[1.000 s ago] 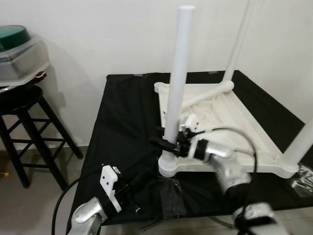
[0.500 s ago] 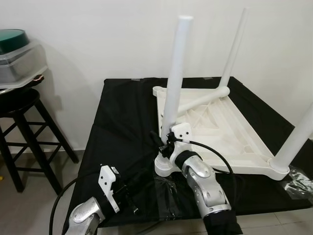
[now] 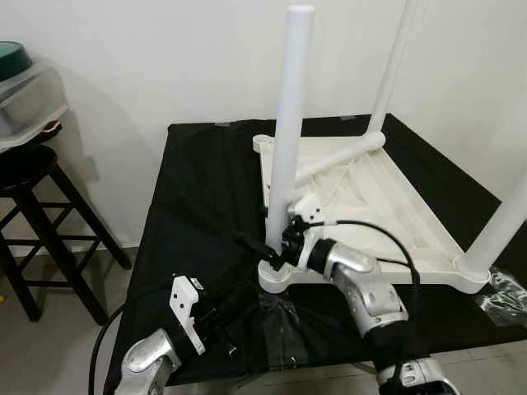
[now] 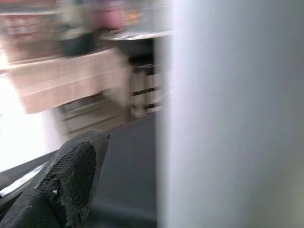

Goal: Building children table

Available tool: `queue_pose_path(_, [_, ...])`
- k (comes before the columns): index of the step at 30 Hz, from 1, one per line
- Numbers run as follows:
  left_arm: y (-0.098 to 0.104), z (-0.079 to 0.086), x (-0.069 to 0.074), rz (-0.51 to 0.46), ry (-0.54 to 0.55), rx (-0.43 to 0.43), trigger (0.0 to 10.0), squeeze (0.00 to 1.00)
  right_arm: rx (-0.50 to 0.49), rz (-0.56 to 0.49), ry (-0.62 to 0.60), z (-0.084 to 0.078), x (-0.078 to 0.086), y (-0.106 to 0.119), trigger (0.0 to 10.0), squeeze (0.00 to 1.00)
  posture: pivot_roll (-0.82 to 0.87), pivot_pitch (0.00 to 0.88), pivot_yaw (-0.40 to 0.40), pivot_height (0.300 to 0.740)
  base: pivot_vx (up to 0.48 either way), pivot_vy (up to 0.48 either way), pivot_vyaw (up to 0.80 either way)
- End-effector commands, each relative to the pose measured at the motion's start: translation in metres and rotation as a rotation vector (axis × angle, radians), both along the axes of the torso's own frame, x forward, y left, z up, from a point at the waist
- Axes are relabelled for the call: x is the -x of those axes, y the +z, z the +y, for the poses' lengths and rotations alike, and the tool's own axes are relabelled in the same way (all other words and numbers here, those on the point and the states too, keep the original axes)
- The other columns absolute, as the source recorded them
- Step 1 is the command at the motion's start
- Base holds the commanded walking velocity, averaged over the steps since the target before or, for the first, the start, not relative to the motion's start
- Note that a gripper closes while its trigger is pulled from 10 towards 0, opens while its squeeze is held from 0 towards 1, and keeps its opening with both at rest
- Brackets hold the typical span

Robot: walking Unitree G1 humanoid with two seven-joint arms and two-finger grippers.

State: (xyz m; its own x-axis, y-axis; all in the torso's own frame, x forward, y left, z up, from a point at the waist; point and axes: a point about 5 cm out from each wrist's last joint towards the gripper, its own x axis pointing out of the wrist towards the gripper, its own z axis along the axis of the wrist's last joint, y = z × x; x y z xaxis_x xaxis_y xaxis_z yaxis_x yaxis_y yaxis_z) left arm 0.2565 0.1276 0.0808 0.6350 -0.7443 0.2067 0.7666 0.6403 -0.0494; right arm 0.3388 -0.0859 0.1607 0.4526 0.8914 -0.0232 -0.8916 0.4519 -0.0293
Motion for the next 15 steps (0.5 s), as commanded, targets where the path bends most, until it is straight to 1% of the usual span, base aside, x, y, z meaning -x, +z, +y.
queue_pose_path(1, [-0.003, 0.0, 0.001, 0.011, 0.0, 0.0, 10.0, 0.0, 0.038, -0.01, 0.179, 0.008, -0.002, 0.008, 10.0, 0.0, 0.09, 0.0, -0.049, 0.74, 0.0, 0.0, 0.0])
queue_pose_path(3, [-0.003, 0.0, 0.001, 0.011, 0.0, 0.0, 10.0, 0.0, 0.038, -0.01, 0.179, 0.008, -0.002, 0.008, 10.0, 0.0, 0.09, 0.0, -0.049, 0.74, 0.0, 0.0, 0.0])
queue_pose_path(4, [-0.003, 0.0, 0.001, 0.012, -0.001, -0.001, 10.0, 0.0, 0.059, 0.009, 0.238, 0.007, -0.008, 0.013, 10.0, 0.0, 0.09, 0.0, -0.052, 0.74, 0.0, 0.0, 0.0])
queue_pose_path(5, [-0.004, -0.001, 0.001, 0.012, -0.001, -0.002, 10.0, 0.0, 0.068, 0.021, 0.271, 0.007, -0.012, 0.017, 7.7, 0.0, 0.09, 0.0, -0.055, 0.74, 0.0, 0.0, 0.0])
queue_pose_path(10, [-0.004, -0.001, 0.001, 0.011, -0.002, -0.003, 10.0, 0.0, 0.072, 0.028, 0.28, 0.007, -0.015, 0.019, 7.7, 0.0, 0.09, 0.0, -0.055, 0.74, 0.0, 0.0, 0.0])
queue_pose_path(11, [-0.004, -0.001, 0.001, 0.011, -0.001, -0.001, 10.0, 0.0, 0.06, 0.043, 0.293, 0.008, -0.015, 0.018, 0.0, 0.0, 0.09, 0.0, -0.053, 0.74, 0.0, 0.0, 0.0])
queue_pose_path(15, [-0.004, -0.001, 0.001, 0.011, -0.001, 0.0, 10.0, 0.0, 0.044, 0.05, 0.287, 0.006, -0.015, 0.016, 0.0, 0.0, 0.09, 0.0, -0.051, 0.74, 0.0, 0.0, 0.0])
